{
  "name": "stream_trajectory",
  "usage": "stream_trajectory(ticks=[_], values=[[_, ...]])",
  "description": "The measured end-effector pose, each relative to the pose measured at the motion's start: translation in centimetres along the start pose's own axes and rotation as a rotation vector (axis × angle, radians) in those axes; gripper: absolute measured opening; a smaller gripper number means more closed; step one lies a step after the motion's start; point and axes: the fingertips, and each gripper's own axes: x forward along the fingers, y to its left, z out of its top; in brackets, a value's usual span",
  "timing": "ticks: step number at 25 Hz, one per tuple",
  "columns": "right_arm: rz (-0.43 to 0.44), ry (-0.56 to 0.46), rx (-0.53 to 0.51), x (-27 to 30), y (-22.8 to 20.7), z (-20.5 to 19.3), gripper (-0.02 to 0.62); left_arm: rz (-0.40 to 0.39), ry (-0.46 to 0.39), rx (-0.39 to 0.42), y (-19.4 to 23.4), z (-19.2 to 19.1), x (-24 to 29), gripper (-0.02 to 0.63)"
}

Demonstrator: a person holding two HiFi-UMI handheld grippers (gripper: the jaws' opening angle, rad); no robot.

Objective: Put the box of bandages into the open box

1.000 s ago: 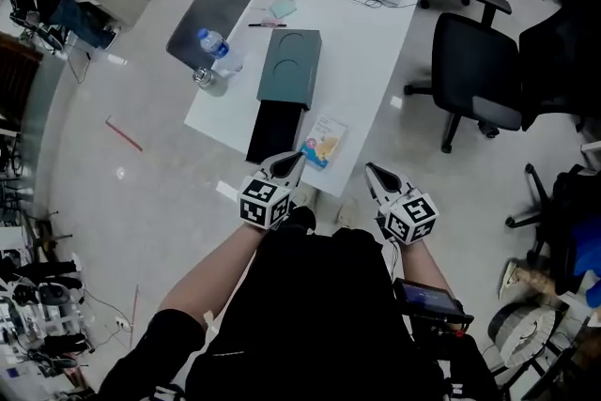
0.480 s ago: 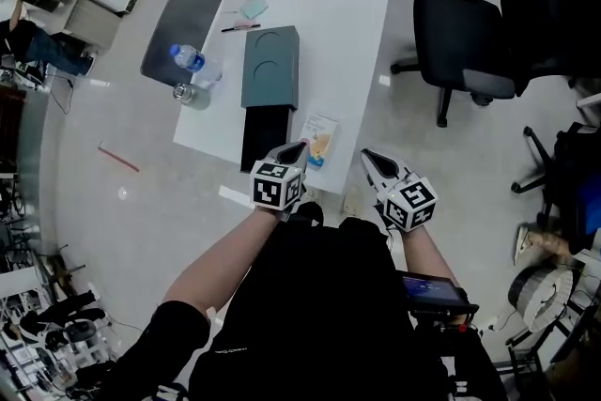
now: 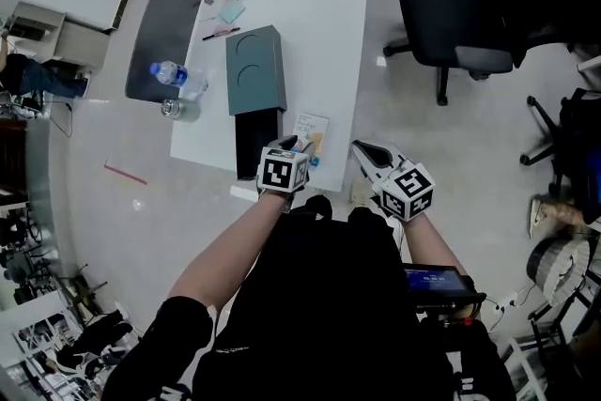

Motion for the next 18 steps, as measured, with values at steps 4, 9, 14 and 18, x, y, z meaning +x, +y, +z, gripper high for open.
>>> stream_trajectory(ticks=[4, 9, 14, 18], values=[[-0.007, 0.004, 0.011, 0.0, -0.8, -0.1, 0.026, 0.016, 0.066, 0.005, 0.2, 0.0, 1.1, 0.262], [-0.024, 0.001, 0.03, -0.2, -1.6, -0.1, 0.026, 0.02, 0.119, -0.006, 0.2, 0.9, 1.7, 0.325], [-0.043, -0.004, 0.05, -0.5, -2.6, -0.1, 0.026, 0.046, 0.189, -0.002, 0.7, 0.8, 2.5, 0.37], [-0.055, -0.01, 0.065, -0.6, -3.2, -0.2, 0.026, 0.053, 0.243, 0.007, 0.9, 0.4, 3.1, 0.393]])
